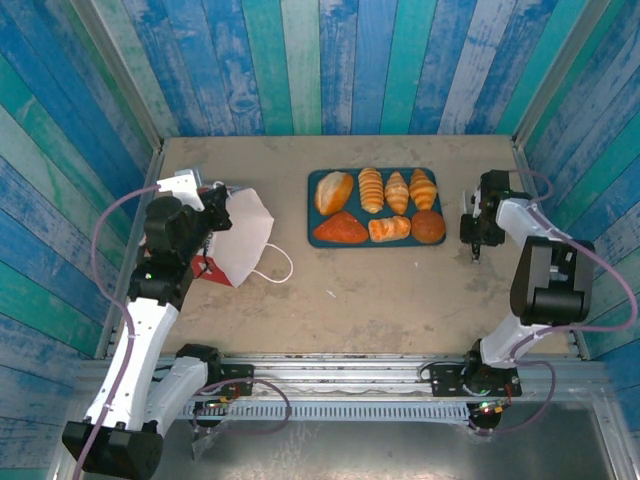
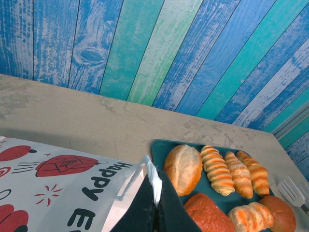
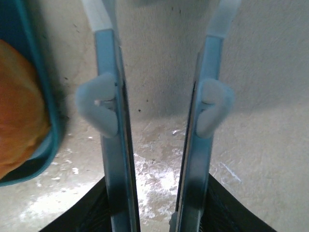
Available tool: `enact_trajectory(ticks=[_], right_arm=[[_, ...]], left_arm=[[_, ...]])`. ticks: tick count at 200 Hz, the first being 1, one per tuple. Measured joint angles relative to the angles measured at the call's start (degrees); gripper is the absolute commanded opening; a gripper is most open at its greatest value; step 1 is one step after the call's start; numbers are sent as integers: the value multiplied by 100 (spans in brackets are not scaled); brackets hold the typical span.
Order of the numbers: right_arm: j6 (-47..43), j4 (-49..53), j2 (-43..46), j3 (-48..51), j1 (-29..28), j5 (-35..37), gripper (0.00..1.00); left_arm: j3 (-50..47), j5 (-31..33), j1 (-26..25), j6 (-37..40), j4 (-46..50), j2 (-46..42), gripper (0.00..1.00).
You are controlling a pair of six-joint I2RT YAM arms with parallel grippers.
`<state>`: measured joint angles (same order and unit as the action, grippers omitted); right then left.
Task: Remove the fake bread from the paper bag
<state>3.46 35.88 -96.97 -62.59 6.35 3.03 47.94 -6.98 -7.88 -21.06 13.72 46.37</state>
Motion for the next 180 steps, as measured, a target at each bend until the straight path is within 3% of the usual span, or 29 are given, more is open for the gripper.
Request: enact_trajectory(ticks=[128,180], right_arm=[[87,-33,-581,-33,168,149,71],[247,238,188,-42,170,229,72]], left_arm=[[0,-2,0,2,-2,57,0],[0,-2,0,4,-4,61,0]])
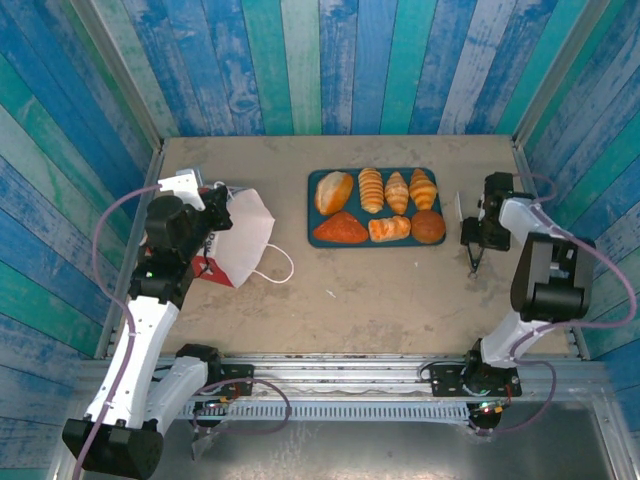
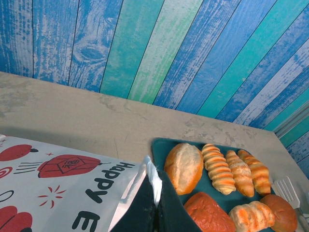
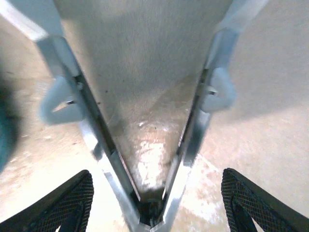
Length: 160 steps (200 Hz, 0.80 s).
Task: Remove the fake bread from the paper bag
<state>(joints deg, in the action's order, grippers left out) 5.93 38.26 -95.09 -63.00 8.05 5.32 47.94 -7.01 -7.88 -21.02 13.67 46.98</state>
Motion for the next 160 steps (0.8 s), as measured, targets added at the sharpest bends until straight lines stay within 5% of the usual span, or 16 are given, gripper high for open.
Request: enact_trajectory(ticks=[47,76,121,160], right_arm=[[400,-334,2085,-15,-144,-1543,68],[1021,-1014,2743,70,-1368,-2511,66],[2065,-2496,2229,487,-3917,-3058,65],[2638,-3211,874,275,-5259,-3150,65]], left_arm=[[4,-31,0,-2,-46,4,0],[90,-70,0,-2,-66,57,0],[184,-118,0,-28,-127,74,0],[195,-129,0,-44,-129,74,0]])
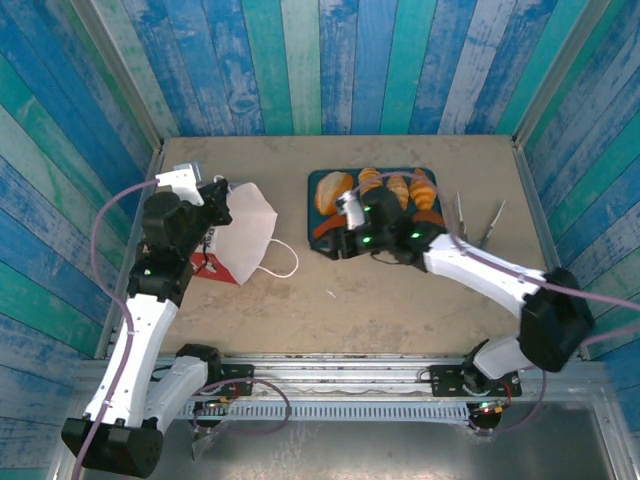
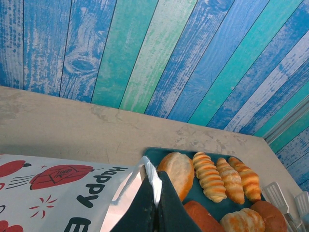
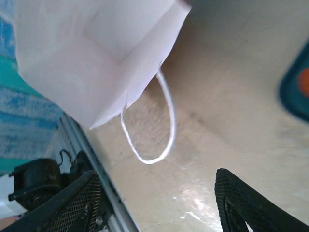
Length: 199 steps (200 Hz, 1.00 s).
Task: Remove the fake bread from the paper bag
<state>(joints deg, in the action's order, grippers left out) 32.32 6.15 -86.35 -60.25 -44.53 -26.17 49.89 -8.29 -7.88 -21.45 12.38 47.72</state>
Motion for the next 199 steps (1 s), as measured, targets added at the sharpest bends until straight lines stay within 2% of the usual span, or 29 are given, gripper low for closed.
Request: enact_trajectory(ticks=[29,47,72,89,127,147,199], right_arm=[[363,-328,-599,-33,-396,26,66],[568,-577,-925,-76,-487,-9,62],[741,-879,-1379,-125,-516,-114,47],[758,-953,-1635,-195,-516,-245,33],[527,-850,-1661,-518,-479,-227,4],[348,-654,-1615,-852,-389,-192,1],[-39,-76,-1436,-1808,122,-79,1]], left_arm=[[0,-7,0,-9,0,0,0],[0,-24,0,-13,0,0,0],[0,-42,0,-26,2,0,0],[0,-46,0,-26,0,0,0],[11,-63,0,-28,0,13,0],[109,-61,0,-33,0,101,0],[664,-15,0,-94,-144,691,1]])
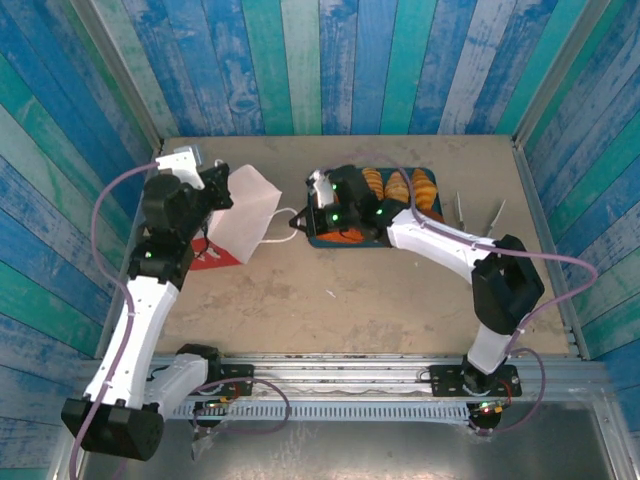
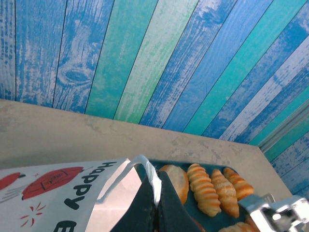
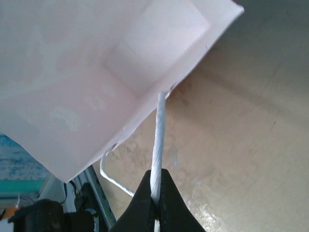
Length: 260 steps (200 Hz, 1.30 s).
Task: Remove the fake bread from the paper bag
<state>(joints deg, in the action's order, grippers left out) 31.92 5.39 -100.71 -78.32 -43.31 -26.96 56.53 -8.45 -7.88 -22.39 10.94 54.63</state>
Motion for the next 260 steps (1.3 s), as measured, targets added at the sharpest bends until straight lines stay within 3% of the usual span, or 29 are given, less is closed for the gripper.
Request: enact_trajectory(ticks=[80,114,149,210,260], right_arm=[[-208,382,-33,-1373,640,66,2],[-267,470,-308,-1858,758,125,5],[-356,579,-706,-2238,820,118,7],[-437,929,-1307,-2691,1196,9,7],[-461,1093,-1370,-3047,1200,-4,7]], left_arm=[[1320,494,0,138,-260,1543,1],[1930,640,0,278,-337,2435,4],[2577,734,4,356,-267,3193,0],[2791,835,7,354,-249,3351,0],[2933,839,61,356,-251,3497,6]])
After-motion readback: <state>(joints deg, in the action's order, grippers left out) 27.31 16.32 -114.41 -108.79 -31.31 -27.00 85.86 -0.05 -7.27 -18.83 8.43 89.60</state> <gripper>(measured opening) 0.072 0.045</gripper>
